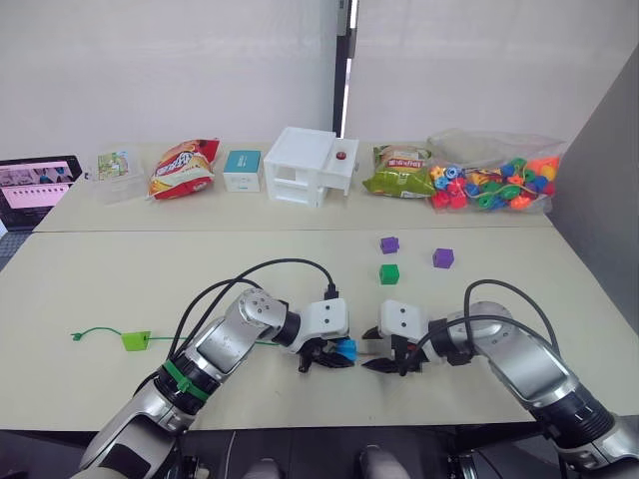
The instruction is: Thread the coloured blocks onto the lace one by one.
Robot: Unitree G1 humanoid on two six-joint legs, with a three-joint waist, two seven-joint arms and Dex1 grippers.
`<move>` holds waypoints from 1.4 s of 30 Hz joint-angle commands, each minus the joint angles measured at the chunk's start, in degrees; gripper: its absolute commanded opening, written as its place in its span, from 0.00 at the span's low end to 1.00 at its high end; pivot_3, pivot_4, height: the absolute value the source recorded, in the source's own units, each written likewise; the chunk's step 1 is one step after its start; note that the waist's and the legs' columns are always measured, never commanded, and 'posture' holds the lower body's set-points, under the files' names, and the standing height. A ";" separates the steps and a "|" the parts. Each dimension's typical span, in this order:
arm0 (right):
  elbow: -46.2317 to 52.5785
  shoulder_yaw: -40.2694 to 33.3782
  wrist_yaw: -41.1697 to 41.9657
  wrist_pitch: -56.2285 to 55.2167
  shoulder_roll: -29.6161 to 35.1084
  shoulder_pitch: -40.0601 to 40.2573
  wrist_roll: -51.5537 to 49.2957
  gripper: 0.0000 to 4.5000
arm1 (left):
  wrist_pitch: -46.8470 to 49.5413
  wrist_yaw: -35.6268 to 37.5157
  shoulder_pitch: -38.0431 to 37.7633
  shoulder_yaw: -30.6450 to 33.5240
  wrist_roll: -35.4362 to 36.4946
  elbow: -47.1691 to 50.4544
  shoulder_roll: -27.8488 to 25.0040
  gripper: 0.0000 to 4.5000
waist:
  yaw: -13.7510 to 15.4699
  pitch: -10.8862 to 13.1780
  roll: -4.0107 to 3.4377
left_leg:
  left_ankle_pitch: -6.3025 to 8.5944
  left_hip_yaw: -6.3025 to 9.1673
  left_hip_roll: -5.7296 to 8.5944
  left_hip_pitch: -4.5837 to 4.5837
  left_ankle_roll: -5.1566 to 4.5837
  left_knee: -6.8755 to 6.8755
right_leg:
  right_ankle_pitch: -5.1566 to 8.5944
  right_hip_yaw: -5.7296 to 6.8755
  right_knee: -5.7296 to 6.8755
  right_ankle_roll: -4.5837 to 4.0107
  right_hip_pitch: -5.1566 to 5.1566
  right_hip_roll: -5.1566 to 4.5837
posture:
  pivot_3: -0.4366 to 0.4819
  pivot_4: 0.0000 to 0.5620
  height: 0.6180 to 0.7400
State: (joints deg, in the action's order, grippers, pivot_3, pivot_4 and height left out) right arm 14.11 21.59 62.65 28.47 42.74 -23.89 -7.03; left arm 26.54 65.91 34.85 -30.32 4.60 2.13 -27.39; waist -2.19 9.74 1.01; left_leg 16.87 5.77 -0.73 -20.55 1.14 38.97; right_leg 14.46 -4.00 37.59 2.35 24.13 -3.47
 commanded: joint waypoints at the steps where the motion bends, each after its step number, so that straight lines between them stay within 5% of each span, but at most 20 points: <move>1: -0.49 0.14 -0.04 -1.73 -0.13 -0.73 1.38 0.28 | 0.10 0.48 -0.21 0.51 0.21 1.64 -0.27 0.31 | -0.01 0.00 0.00 | 0.00 0.00 0.00 0.00 0.00 0.00 | 0.00 0.00 0.00 0.00 0.00 0.00 | 0.48 0.27 1.00; 5: -1.13 0.27 0.39 -2.71 0.05 -0.56 2.09 0.00 | 0.22 0.57 -0.21 0.51 0.26 1.65 -0.31 0.31 | -0.03 0.00 0.00 | 0.00 0.00 0.00 0.01 0.00 0.00 | 0.00 0.00 0.01 0.00 -0.01 0.00 | 0.48 0.27 1.00; 12: 0.20 -1.26 2.17 -3.01 0.52 -0.92 0.70 0.00 | 1.13 1.22 -1.15 2.15 1.07 2.82 -2.84 0.31 | -0.09 0.00 0.00 | 0.00 0.00 0.00 0.03 0.00 0.00 | 0.00 0.00 0.02 0.00 -0.02 0.00 | 0.48 0.27 1.00; 16: 1.62 -1.29 3.63 -2.68 1.56 -1.41 0.69 0.00 | 1.98 3.21 -4.23 7.79 3.74 5.37 -10.02 0.31 | -0.61 0.00 0.00 | 0.00 -0.01 -0.04 0.04 0.00 -0.02 | 0.00 -0.02 0.06 0.00 0.06 0.03 | 0.48 0.27 1.00; 19: 2.31 -1.64 3.88 -2.12 1.98 -1.55 0.36 0.00 | 0.36 7.48 -9.05 14.82 5.82 5.37 -20.79 0.31 | -0.83 0.00 0.00 | 0.00 0.00 -0.07 0.07 0.00 -0.04 | 0.01 -0.01 0.05 -0.01 0.05 0.06 | 0.48 0.27 1.00; 22: 2.16 -1.95 3.97 -2.31 2.20 -1.46 0.43 0.00 | -5.15 10.44 -13.58 19.88 5.73 1.15 -29.70 0.31 | -1.16 0.02 -0.03 | 0.00 -0.02 -0.11 0.13 0.00 -0.14 | 0.03 0.00 0.08 -0.06 0.08 0.07 | 0.48 0.27 1.00; 28: 2.00 -2.18 3.84 -2.31 1.98 -1.80 0.20 0.00 | -16.85 11.95 -19.20 25.66 2.52 -13.64 -39.19 0.31 | -0.04 0.05 -0.04 | 0.00 -0.06 -0.06 0.06 0.00 -0.09 | 0.04 0.02 -0.02 -0.05 0.03 -0.01 | 0.48 0.27 1.00; 37: 2.31 -1.83 3.95 -1.57 0.71 -2.60 -0.18 0.00 | -19.75 10.65 -18.67 29.47 4.75 -15.46 -37.57 0.31 | -0.08 0.07 -0.08 | 0.01 -0.11 -0.09 0.09 -0.01 -0.14 | 0.06 0.03 0.06 -0.08 0.07 0.01 | 0.48 0.27 1.00; 39: 2.76 -1.92 4.00 -0.59 0.21 -3.17 -0.61 0.00 | -17.34 11.72 -18.76 30.73 6.73 -13.37 -37.78 0.54 | -0.06 0.07 -0.06 | 0.01 -0.10 -0.09 0.05 0.00 -0.12 | 0.05 0.03 0.06 -0.08 0.09 0.01 | 0.48 0.27 1.00; 42: 3.96 -1.59 3.91 1.58 -0.93 -4.29 -1.42 0.00 | -15.18 11.65 -17.54 31.87 8.50 -10.53 -37.47 0.75 | -0.24 0.07 -0.05 | 0.01 -0.09 -0.10 0.02 -0.01 -0.13 | 0.05 0.04 0.08 -0.08 0.14 0.02 | 0.48 0.27 1.00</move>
State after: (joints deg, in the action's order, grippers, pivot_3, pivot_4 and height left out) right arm 15.42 21.08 66.28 28.97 42.31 -26.69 -6.96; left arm 10.37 77.48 15.98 -0.68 11.44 -10.64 -64.76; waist -2.43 9.81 0.96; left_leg 16.88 5.68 -0.83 -20.51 1.13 38.84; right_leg 14.51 -3.96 37.68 2.27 24.27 -3.44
